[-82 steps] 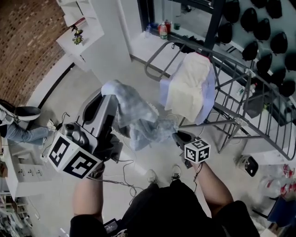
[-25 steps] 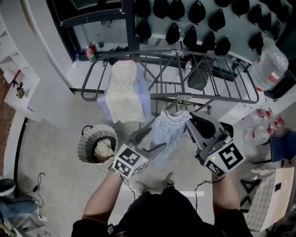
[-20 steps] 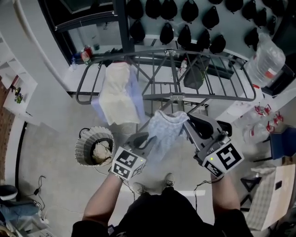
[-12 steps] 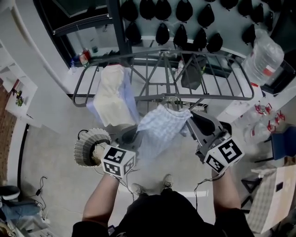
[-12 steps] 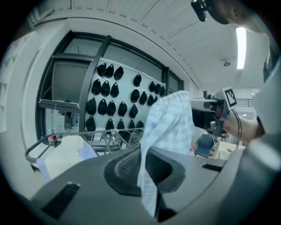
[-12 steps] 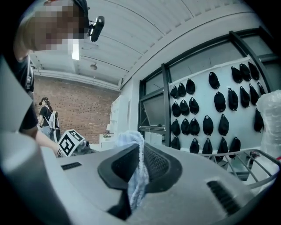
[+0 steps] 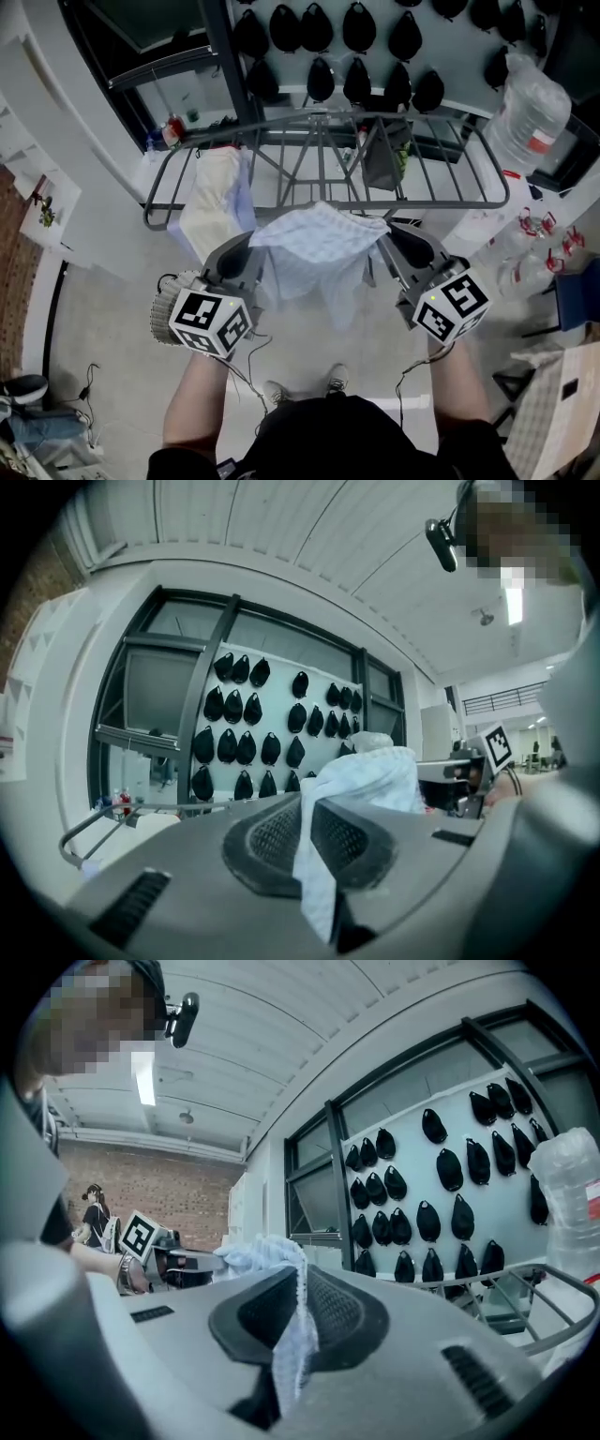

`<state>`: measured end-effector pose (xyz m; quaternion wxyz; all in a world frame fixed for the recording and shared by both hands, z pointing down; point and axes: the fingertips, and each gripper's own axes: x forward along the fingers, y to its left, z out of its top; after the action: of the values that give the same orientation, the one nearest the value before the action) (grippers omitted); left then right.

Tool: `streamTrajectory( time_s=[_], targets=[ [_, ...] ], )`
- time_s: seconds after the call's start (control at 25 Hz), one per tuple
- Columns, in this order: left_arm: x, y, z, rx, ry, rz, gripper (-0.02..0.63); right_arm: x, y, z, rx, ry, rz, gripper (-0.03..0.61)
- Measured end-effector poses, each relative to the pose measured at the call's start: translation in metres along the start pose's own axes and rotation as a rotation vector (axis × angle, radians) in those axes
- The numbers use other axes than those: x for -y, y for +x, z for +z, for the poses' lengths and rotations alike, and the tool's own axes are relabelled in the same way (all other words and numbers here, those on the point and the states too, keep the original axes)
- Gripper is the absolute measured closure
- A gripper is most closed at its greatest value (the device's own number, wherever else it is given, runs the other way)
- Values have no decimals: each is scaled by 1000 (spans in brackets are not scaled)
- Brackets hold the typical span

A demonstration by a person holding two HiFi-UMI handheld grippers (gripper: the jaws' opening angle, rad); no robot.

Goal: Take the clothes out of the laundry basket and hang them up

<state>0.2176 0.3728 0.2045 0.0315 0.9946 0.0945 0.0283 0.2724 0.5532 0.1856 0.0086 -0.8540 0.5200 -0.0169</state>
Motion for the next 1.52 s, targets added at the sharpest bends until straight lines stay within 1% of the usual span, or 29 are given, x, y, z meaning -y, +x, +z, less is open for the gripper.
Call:
streamTrajectory(
  time_s=[0.2, 0.4, 0.6, 0.72, 0.96, 1.32, 1.52],
  targets=[
    [18, 19, 24, 42, 37, 24, 600, 28, -12, 21, 40, -7, -1, 540],
    [32, 31, 44, 78, 52, 50, 600, 48, -19, 40, 68, -16, -8, 540],
    [29, 41, 61, 88, 76, 64, 600, 62, -8, 62, 90, -17, -15, 540],
    [21, 50, 62, 89, 76, 64, 600, 70, 5, 69, 102, -11, -21, 540],
    [-13, 77, 63, 97, 74, 52, 600, 89, 50, 76, 108, 11, -40, 540],
    [-96, 139, 86, 131, 74, 30, 600, 124, 146, 99, 126, 4, -89, 540],
    [-139, 175, 93, 130, 75, 23, 600, 146, 199, 109, 144, 11, -111, 540]
  ],
)
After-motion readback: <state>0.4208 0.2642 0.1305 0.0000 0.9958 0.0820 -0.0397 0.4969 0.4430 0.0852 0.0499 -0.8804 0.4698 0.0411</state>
